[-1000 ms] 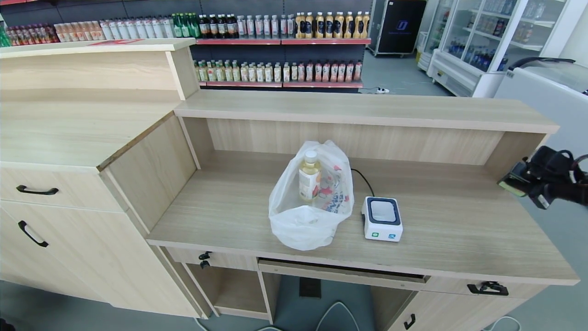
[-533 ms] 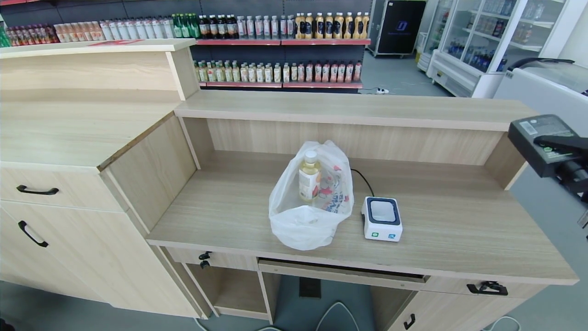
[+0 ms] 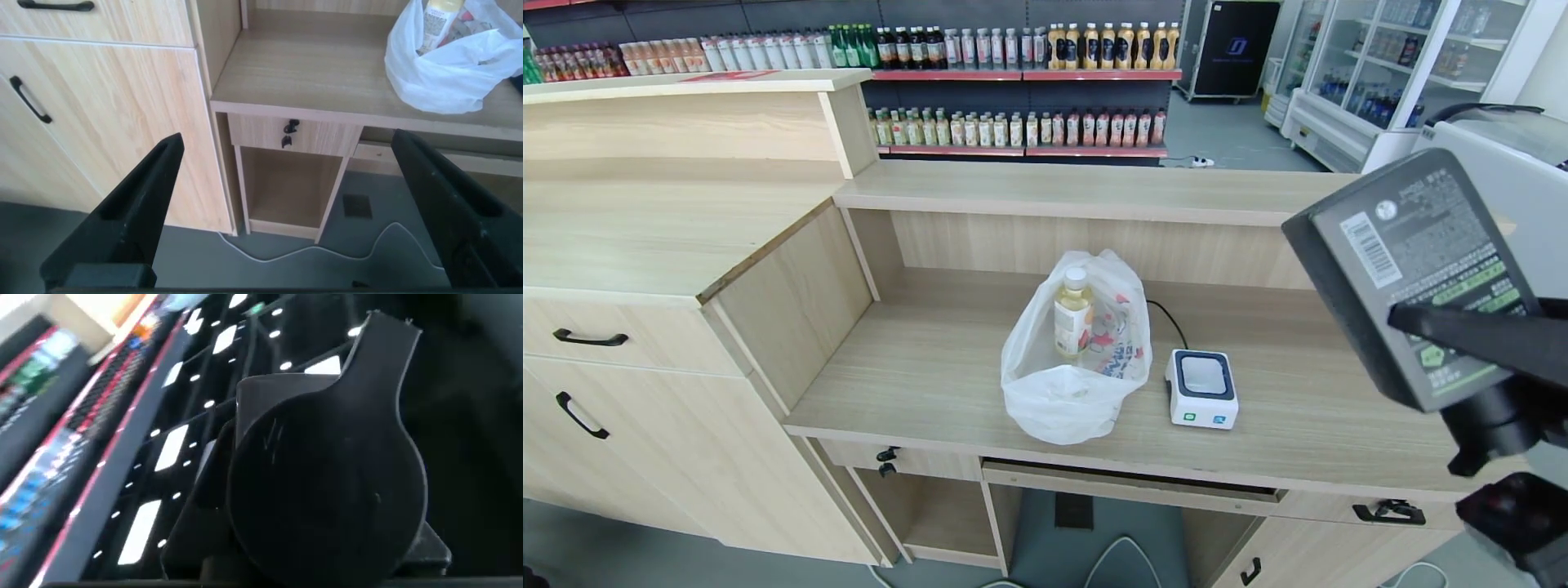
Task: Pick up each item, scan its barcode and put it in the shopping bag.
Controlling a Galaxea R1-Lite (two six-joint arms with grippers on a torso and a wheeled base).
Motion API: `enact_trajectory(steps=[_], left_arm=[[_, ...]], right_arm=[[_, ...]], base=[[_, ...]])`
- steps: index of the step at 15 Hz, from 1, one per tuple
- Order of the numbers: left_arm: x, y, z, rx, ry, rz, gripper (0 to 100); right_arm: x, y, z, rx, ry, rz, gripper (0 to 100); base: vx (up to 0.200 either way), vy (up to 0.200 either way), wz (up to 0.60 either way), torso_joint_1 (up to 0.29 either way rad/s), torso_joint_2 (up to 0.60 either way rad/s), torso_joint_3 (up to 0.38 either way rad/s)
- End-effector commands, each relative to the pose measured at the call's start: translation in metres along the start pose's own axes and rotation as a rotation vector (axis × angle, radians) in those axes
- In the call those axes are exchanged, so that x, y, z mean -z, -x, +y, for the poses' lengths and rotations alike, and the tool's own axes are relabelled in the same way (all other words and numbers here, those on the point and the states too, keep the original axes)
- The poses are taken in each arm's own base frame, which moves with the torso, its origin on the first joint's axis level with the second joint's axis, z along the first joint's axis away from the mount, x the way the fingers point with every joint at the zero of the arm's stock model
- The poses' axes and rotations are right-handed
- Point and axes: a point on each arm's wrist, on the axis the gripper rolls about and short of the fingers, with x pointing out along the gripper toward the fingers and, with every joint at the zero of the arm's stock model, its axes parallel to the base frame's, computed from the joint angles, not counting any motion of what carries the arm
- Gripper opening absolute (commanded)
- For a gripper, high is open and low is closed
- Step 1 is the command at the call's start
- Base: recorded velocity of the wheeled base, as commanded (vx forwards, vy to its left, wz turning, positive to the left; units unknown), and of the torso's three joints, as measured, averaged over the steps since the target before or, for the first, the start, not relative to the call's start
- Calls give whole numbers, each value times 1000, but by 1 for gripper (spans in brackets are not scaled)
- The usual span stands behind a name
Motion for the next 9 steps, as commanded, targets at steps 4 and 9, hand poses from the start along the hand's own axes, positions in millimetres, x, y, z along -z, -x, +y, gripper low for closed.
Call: enact_trajectory(steps=[4, 9], left_arm=[[0, 0, 0, -1, 0, 0, 100], [0, 0, 0, -1, 0, 0, 100]], right_arm=[[-18, 5, -53, 137, 1, -43, 0], [-29, 27, -75, 112, -72, -91, 0]], base=[[0, 0, 0, 0, 0, 0], [0, 0, 0, 0, 0, 0]])
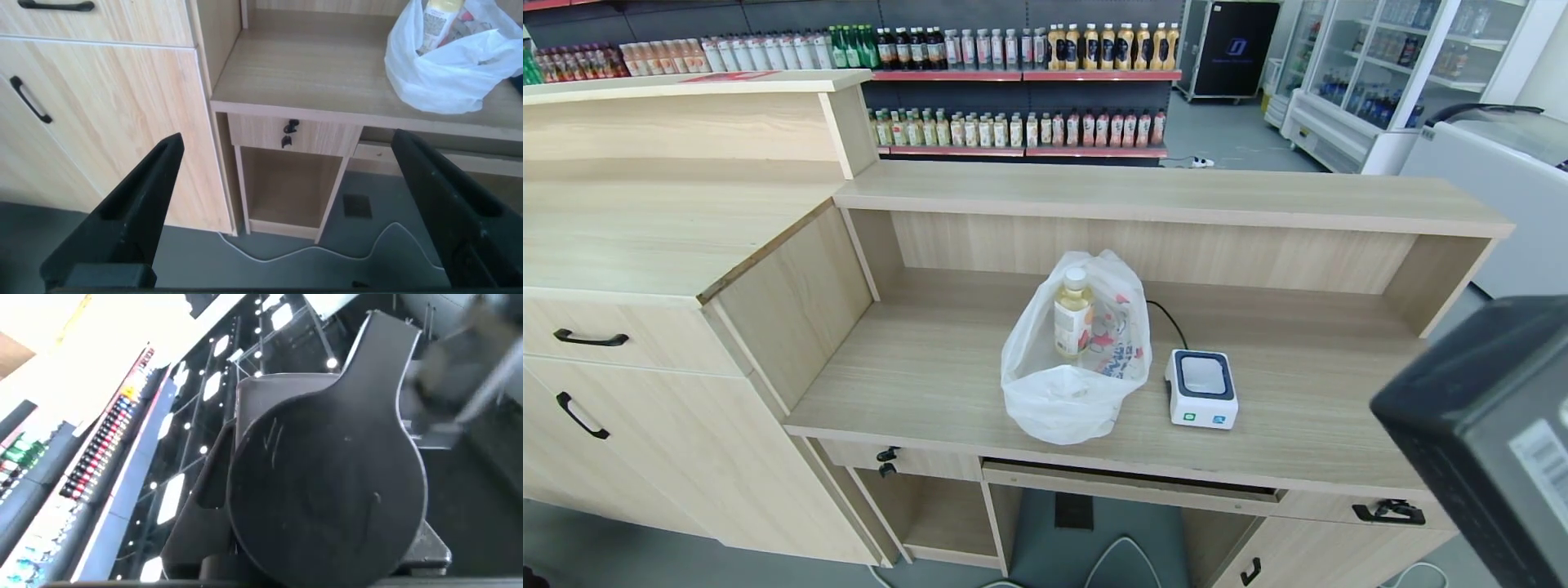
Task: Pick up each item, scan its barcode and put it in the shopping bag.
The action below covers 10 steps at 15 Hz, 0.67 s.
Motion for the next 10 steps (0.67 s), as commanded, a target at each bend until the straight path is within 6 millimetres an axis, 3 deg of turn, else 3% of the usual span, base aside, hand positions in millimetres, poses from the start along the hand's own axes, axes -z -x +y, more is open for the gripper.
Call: enact_trajectory(steps=[1, 10], left_arm=[[0, 0, 0, -1, -1, 0, 100], [0, 0, 0, -1, 0, 0, 100]], right_arm=[[-3, 14, -21, 18, 38, 25, 0], [-5, 15, -19, -91, -167, 89, 0]], base=[[0, 0, 0, 0, 0, 0], [0, 0, 0, 0, 0, 0]])
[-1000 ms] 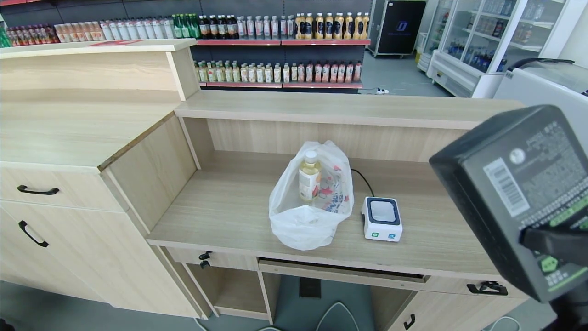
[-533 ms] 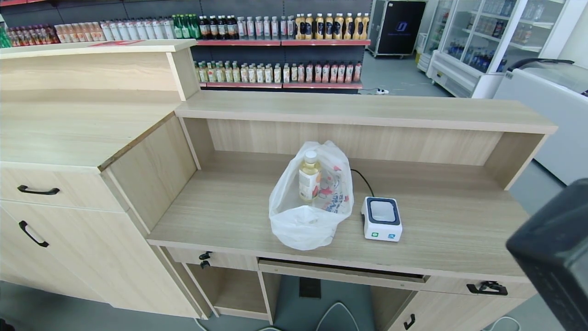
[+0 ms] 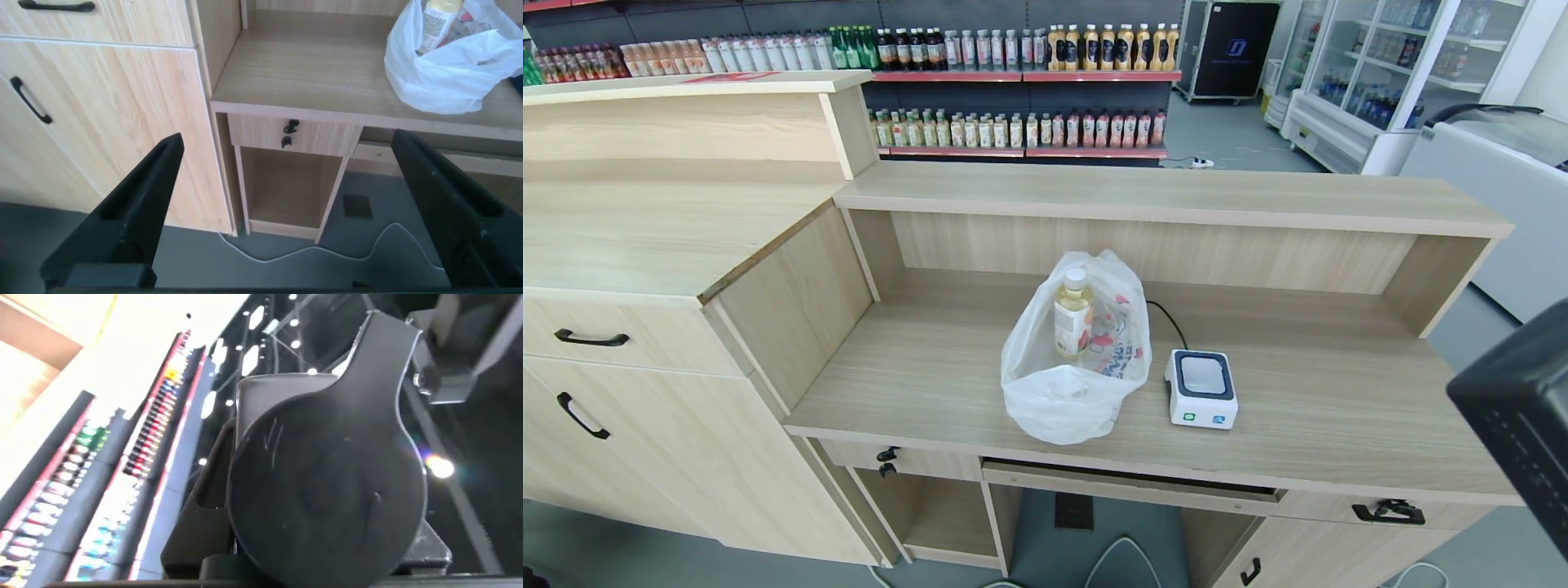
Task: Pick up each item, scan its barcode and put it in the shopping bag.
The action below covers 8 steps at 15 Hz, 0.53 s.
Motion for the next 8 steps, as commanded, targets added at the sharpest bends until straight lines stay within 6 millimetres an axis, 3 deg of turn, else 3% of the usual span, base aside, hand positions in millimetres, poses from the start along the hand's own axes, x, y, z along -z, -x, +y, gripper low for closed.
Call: enact_trajectory(steps=[1, 8], left_arm=[[0, 0, 0, -1, 1, 0, 100], [0, 0, 0, -1, 1, 0, 100]], right_arm=[[0, -2, 2, -4, -13, -11, 0], [-3, -2, 0, 15, -22, -35, 0]], base=[[0, 0, 0, 0, 0, 0], [0, 0, 0, 0, 0, 0]])
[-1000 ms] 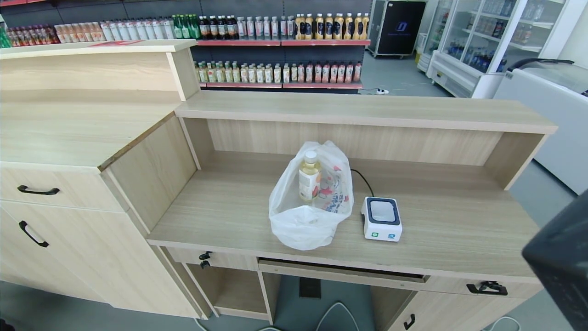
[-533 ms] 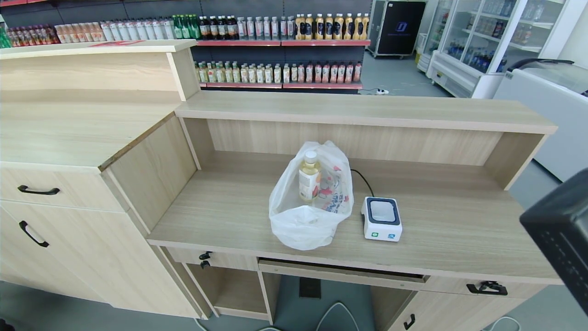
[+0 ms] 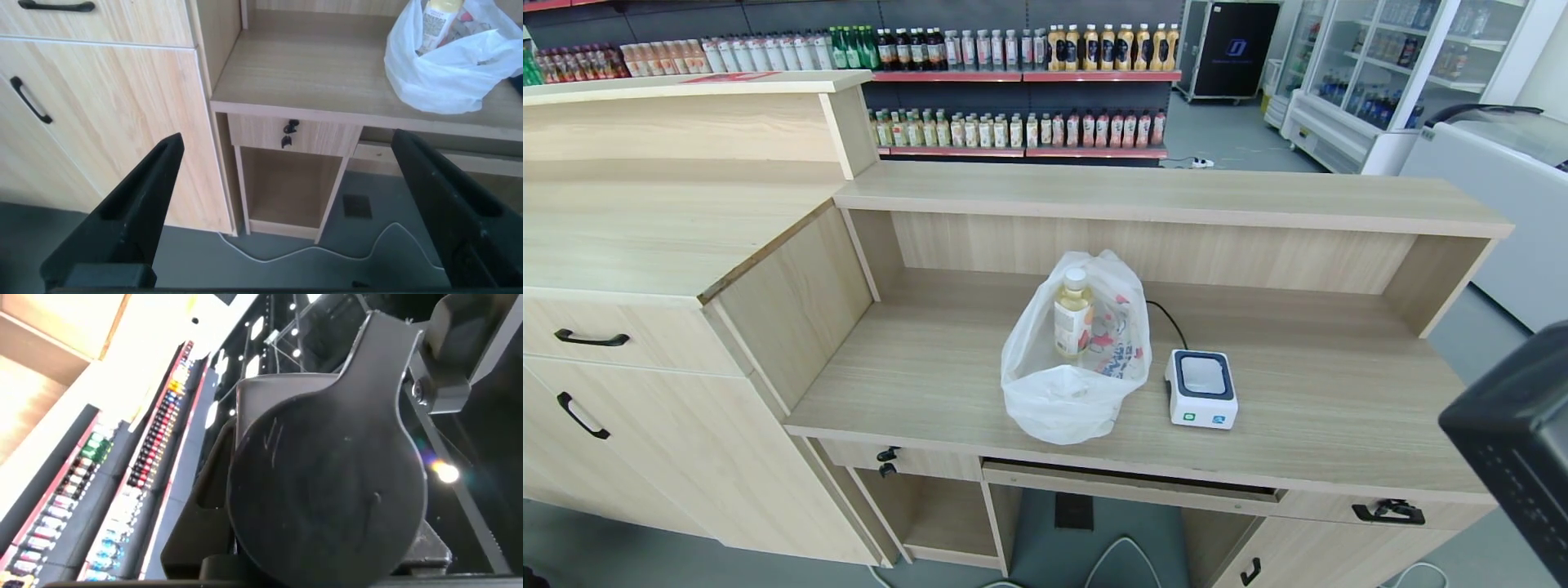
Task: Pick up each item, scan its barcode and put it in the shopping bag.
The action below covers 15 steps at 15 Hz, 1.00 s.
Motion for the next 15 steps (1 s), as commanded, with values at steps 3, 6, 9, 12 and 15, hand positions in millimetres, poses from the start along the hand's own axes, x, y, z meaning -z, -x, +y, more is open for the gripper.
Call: enact_trajectory(steps=[3, 6, 9, 12, 15], left_arm=[[0, 0, 0, -2, 1, 0, 100], [0, 0, 0, -2, -1, 0, 100], [0, 0, 0, -2, 1, 0, 100], [0, 0, 0, -2, 1, 0, 100], [0, 0, 0, -2, 1, 0, 100]], right_arm=[[0, -1, 0, 10, -3, -10, 0], [0, -1, -2, 19, -1, -13, 0], [-1, -2, -2, 32, -2, -24, 0], [-2, -4, -2, 47, -9, -41, 0], [0, -9, -4, 75, -16, -61, 0]], base=[[0, 0, 0, 0, 0, 0], [0, 0, 0, 0, 0, 0], [0, 0, 0, 0, 0, 0], [0, 0, 0, 0, 0, 0], [0, 0, 0, 0, 0, 0]])
